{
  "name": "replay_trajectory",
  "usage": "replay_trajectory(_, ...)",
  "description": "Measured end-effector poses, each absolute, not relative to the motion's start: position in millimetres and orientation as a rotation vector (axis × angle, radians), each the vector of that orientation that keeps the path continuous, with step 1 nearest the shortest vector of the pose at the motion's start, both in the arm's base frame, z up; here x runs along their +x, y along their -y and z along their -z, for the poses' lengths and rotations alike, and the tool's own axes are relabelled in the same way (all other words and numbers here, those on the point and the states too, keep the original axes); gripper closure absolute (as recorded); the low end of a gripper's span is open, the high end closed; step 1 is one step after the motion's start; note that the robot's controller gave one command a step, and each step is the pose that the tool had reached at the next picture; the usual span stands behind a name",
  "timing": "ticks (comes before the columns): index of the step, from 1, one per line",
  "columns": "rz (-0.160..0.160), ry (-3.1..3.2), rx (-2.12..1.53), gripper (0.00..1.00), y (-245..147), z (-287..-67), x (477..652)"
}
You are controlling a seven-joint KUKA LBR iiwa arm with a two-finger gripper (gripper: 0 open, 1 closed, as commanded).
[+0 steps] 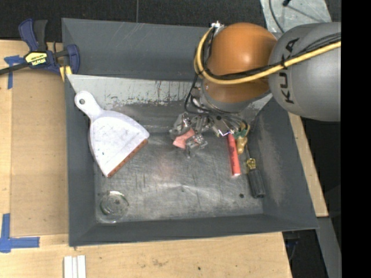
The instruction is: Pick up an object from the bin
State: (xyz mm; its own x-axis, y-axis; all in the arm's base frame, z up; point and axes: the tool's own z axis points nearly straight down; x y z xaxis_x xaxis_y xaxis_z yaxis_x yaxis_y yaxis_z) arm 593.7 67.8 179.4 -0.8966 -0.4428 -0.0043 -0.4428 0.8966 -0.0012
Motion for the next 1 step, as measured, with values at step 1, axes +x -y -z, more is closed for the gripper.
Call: replay_trajectory(1,0.005,-2.999,-0.868,1.0,-69.4,-189.9,583.9)
